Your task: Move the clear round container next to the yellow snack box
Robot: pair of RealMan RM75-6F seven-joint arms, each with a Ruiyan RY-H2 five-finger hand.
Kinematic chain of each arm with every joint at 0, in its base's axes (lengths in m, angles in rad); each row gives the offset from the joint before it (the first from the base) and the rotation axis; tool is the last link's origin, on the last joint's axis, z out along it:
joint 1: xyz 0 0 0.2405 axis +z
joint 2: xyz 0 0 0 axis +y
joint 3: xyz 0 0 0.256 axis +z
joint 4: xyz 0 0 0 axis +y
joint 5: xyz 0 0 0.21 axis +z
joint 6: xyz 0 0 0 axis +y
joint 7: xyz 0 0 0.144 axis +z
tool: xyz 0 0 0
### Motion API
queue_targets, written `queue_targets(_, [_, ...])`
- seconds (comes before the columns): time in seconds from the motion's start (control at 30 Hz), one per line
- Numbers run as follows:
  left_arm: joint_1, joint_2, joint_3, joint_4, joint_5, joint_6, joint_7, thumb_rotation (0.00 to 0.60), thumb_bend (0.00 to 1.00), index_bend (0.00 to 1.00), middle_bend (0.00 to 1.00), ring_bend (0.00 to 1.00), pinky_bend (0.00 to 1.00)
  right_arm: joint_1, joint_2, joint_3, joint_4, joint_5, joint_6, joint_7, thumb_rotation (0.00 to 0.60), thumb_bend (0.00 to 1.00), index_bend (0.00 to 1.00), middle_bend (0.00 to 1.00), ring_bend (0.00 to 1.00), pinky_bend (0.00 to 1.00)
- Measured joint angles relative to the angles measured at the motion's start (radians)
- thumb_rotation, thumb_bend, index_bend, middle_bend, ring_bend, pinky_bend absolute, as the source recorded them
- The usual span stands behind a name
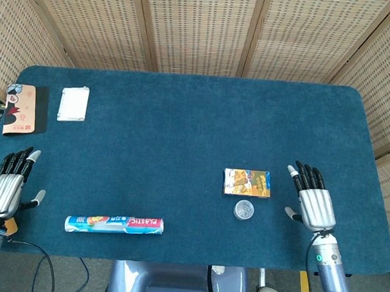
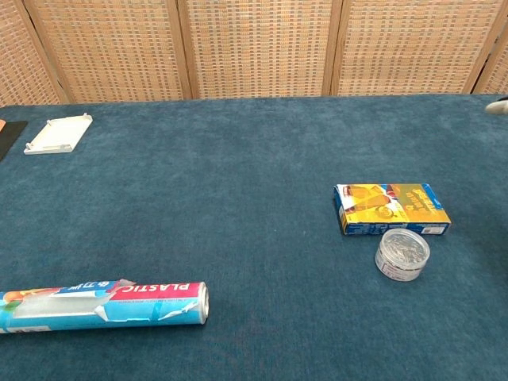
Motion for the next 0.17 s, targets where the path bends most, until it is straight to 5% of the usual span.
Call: queue_targets(0.17, [0.025, -0.022, 0.023, 0.036, 0.001, 0.007, 0.015, 0.6, 0.33, 0.0, 0.0, 0.0, 0.0, -0.052, 0.017, 0.013, 0.074, -0.034, -0.002, 0.115, 0.6, 0.01, 0.04, 0.0, 0.0, 0.05])
